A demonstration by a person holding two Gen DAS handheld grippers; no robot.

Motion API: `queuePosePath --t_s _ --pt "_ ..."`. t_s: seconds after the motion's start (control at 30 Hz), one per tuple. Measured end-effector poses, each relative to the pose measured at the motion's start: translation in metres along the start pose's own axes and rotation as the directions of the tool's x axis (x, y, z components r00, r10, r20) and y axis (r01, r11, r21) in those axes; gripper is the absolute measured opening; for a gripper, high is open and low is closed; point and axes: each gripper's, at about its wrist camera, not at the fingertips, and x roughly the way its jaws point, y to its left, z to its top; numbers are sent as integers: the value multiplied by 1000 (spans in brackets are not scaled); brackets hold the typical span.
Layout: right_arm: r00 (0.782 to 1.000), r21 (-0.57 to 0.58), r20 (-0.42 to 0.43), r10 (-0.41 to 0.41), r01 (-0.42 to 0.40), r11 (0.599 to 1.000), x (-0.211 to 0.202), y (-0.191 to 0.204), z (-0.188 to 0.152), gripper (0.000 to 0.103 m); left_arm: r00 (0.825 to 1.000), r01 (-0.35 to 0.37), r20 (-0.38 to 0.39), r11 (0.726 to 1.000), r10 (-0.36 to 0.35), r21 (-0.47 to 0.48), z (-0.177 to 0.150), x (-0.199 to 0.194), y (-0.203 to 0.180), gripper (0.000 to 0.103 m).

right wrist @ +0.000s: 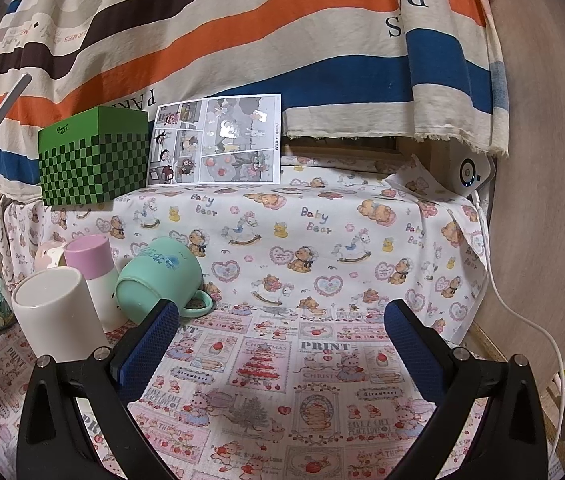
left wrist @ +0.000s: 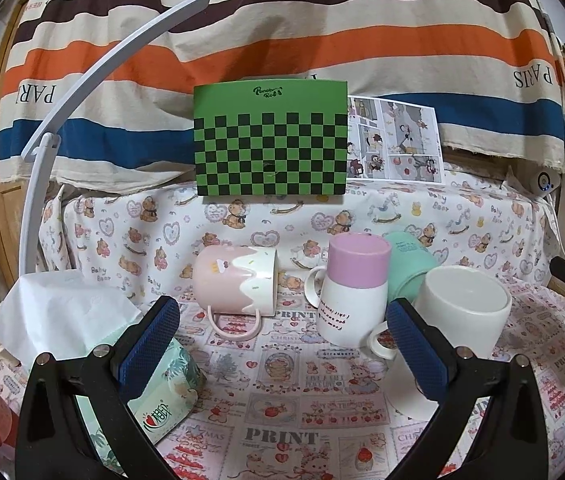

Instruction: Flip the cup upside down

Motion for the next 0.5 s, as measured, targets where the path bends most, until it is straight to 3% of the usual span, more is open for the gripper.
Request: queuePosePath --t_s 0.5 --pt "1000 0 1 -1 1 1000 -1 0 -1 103 1000 -4 2 1000 4 -5 0 -1 0 103"
